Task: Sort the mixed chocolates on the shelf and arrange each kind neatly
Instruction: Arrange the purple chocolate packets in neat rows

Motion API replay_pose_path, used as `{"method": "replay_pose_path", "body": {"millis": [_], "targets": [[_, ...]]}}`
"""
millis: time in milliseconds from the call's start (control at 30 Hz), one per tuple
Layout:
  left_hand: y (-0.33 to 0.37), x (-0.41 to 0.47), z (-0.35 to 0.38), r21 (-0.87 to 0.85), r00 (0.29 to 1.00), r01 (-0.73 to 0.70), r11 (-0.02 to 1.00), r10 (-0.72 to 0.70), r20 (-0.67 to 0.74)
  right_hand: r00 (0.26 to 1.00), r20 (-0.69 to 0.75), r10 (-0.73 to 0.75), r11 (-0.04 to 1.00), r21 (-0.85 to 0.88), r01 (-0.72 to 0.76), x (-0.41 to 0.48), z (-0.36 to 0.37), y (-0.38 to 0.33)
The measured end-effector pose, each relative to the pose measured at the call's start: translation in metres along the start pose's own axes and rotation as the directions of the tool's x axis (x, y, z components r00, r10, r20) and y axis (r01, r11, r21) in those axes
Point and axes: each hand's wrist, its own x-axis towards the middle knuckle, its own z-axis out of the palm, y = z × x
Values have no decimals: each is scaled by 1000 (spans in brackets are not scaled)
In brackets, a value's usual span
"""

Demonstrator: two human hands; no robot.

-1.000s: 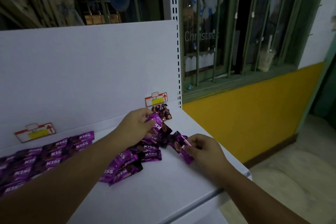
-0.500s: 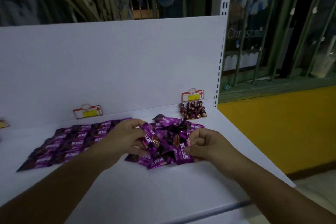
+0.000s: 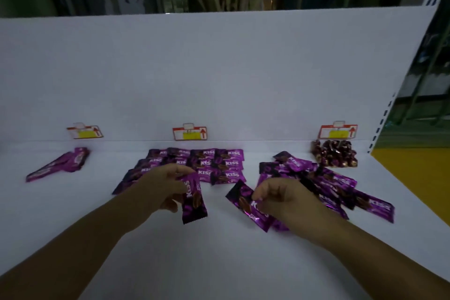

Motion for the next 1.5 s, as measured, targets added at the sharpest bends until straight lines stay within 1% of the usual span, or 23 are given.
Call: {"method": "replay_pose_path", "body": {"millis": [67, 133, 200, 233, 433, 533, 600, 667, 733, 933, 1033, 1133, 1200, 1233, 1300, 1367, 1433, 1500], "targets": [[-6, 1, -23, -25, 997, -18, 1000, 16, -74, 998, 62, -11, 994, -112, 18, 6, 15, -7], [-11, 3, -44, -71, 990, -44, 997, 34, -133, 983, 177, -50, 958, -270, 98, 8, 34, -12], [-15, 7, -60, -101, 985, -54, 993, 37, -170, 961, 255, -104, 860, -463, 216, 9, 54, -15], [-17, 9, -65, -114, 982, -59, 992, 38, -183, 955, 266, -132, 820, -512, 256, 11, 61, -16], [-24, 27, -72, -146, 974, -122, 982, 90, -207, 954, 246, -173, 784, -552, 284, 31, 73, -21], [-23, 38, -68, -212, 974, -149, 966, 106, -201, 939, 278, -200, 685, -646, 337, 37, 72, -21], [-22, 43, -65, -251, 965, -175, 952, 116, -235, 929, 295, -223, 631, -683, 369, 42, 73, -20], [-26, 45, -63, -288, 953, -198, 937, 116, -279, 927, 284, -245, 611, -697, 375, 49, 75, -18], [-34, 46, -63, -317, 951, -202, 927, 108, -291, 929, 265, -258, 607, -704, 369, 58, 79, -17], [-47, 50, -74, -383, 965, -164, 909, 67, -255, 919, 205, -338, 530, -765, 366, 81, 96, -18], [-47, 48, -70, -378, 969, -178, 908, 95, -227, 916, 187, -354, 515, -779, 358, 88, 103, -16], [-46, 45, -63, -381, 977, -193, 904, 140, -163, 919, 161, -360, 499, -799, 336, 94, 106, -11], [-45, 41, -60, -401, 982, -184, 897, 145, -125, 922, 98, -375, 519, -802, 296, 97, 107, -11], [-45, 40, -59, -422, 985, -170, 890, 138, -107, 917, 53, -395, 557, -780, 285, 97, 107, -12], [-44, 38, -56, -460, 990, -140, 877, 121, -71, 897, -51, -439, 675, -678, 291, 92, 105, -18], [-45, 35, -50, -485, 995, -97, 869, 100, -18, 892, -113, -438, 772, -556, 309, 82, 102, -29], [-43, 32, -42, -481, 995, -62, 875, 89, 34, 887, -103, -451, 803, -480, 353, 68, 103, -37], [-40, 28, -34, -461, 993, -56, 886, 96, 63, 879, -99, -466, 798, -477, 369, 58, 104, -38]]}}
